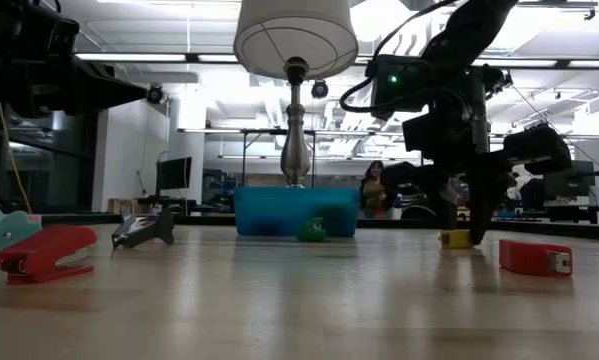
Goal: Pick and place Stapler, Stapler remover, tape
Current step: Put the yellow stapler into the left transparent bin
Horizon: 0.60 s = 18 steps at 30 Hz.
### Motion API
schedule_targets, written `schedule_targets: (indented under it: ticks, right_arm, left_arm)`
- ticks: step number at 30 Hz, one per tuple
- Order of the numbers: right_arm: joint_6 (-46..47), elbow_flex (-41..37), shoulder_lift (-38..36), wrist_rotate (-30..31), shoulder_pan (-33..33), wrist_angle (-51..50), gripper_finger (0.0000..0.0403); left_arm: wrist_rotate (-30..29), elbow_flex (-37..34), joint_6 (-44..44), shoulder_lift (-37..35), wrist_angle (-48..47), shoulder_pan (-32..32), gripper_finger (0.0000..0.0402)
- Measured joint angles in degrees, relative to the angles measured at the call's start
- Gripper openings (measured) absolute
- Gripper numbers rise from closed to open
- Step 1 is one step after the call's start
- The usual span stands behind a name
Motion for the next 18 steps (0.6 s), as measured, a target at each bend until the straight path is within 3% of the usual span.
schedule_targets:
  ticks: [18]
  right_arm:
    - [16.1, -0.1, 0.0, 0.2, 2.4, 14.2, 0.0112]
  left_arm:
    - [0.0, 0.0, 0.0, 0.0, 0.0, 0.0, 0.0001]
